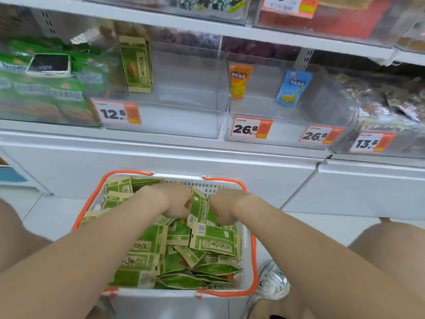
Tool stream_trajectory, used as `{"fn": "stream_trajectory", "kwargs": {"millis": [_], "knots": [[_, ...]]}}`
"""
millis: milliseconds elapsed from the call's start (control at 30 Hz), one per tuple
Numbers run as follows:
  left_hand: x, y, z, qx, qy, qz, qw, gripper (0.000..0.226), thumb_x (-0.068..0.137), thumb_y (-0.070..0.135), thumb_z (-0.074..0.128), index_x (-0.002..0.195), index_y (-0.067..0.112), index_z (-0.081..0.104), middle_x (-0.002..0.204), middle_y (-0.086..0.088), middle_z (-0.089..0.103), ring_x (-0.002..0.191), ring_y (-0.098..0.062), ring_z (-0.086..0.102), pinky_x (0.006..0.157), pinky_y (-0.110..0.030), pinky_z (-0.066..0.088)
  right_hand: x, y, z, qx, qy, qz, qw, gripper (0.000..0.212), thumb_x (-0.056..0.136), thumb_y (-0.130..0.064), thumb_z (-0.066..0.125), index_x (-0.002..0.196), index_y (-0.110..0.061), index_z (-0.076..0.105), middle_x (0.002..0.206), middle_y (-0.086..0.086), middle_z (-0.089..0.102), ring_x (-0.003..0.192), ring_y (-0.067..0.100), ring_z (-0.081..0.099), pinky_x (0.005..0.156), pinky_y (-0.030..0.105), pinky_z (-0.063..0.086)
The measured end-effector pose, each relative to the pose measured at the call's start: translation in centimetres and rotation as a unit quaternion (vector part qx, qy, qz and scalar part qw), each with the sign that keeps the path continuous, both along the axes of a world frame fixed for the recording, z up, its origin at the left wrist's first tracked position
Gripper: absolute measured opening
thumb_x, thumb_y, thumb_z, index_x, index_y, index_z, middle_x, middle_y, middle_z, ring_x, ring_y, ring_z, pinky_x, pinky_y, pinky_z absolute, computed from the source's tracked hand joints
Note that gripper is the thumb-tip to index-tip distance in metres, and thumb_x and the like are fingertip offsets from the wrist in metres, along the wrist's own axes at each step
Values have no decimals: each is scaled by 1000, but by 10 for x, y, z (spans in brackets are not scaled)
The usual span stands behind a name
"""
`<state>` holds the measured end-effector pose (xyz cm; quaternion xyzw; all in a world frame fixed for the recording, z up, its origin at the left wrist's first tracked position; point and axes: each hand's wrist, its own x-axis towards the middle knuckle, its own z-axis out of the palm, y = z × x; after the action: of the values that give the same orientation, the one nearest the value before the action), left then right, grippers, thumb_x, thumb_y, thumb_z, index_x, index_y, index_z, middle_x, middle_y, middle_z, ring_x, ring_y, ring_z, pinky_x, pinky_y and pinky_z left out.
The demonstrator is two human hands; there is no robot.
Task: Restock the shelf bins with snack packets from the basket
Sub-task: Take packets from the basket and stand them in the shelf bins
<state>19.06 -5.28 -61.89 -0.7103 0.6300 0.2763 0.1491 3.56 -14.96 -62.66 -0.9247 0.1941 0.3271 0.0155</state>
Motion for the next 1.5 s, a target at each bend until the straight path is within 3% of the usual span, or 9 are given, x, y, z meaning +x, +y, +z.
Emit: {"fn": "stream_trajectory", "kwargs": {"millis": [200, 467, 633, 800, 933, 1067, 1200, 1333, 1500], "knots": [[0, 11, -16, 36, -5, 12, 999, 21, 102, 33, 55, 108, 18, 70, 105, 1, 70, 92, -18, 68, 71, -29, 50, -7, 11, -27, 5, 79, 43, 996, 76, 75, -71, 79, 118, -11, 59, 98, 0, 58, 92, 24, 59, 78, 41, 53], [-1, 10, -10, 25, 5, 13, 1000, 24, 102, 30, 52, 112, 18, 71, 112, 0, 70, 100, -21, 68, 84, -36, 56, -11, 33, -57, -48, 52, 138, 988, 57, 82, -71, 70, 95, -15, 63, 86, -1, 61, 74, 18, 61, 61, 33, 51], [-3, 9, 1, 22, 35, 11, 999, 28, 99, 24, 66, 127, 21, 66, 121, 3, 65, 108, -20, 63, 89, -32, 53, -10, 25, -54, 58, 5, 12, 998, 50, 79, -62, 76, 97, -18, 62, 88, -1, 64, 77, 17, 64, 61, 31, 54], [-3, 10, 6, 3, 97, 26, 995, 91, 70, 34, 96, 148, 32, 47, 146, 7, 52, 131, -21, 53, 111, -43, 47, 0, -2, -25, 199, -25, -173, 964, 55, 82, -68, 58, 104, -21, 72, 101, 1, 72, 94, 20, 69, 88, 41, 58], [0, 9, 8, -94, 155, 60, 982, 72, 64, 46, 98, 125, 36, 61, 127, 13, 62, 117, -16, 59, 99, -35, 50, 5, -25, 3, 339, -55, -288, 894, 67, 93, -69, 57, 110, -6, 75, 99, 17, 79, 89, 31, 77, 91, 43, 60], [11, 4, 12, -213, 208, 109, 948, 31, 80, 51, 86, 97, 36, 65, 95, 14, 65, 94, -16, 59, 75, -31, 43, 7, -34, 32, 409, -112, -328, 844, 69, 99, -65, 55, 118, 0, 72, 105, 20, 78, 103, 42, 74, 100, 54, 57], [24, 3, 19, -241, 218, 165, 931, 26, 90, 50, 78, 109, 35, 70, 93, 8, 73, 89, -16, 68, 85, -38, 55, 16, -39, 52, 379, -229, -369, 817, 60, 101, -55, 58, 115, 2, 72, 103, 20, 78, 93, 36, 77, 94, 54, 60], [26, 7, 23, -284, 359, 288, 841, 22, 100, 38, 70, 121, 32, 74, 87, -1, 81, 80, -18, 78, 80, -36, 61, 20, -46, 67, 375, -408, -436, 709, 35, 95, -31, 75, 106, 2, 75, 97, 18, 79, 86, 30, 79, 81, 44, 65], [18, 9, 34, -280, 513, 356, 730, 22, 100, 31, 69, 113, 15, 77, 98, -8, 81, 87, -21, 77, 73, -34, 60, 23, -43, 72, 344, -500, -389, 693, 19, 95, -22, 76, 95, -3, 80, 90, 18, 79, 82, 28, 76, 82, 43, 62]]}}
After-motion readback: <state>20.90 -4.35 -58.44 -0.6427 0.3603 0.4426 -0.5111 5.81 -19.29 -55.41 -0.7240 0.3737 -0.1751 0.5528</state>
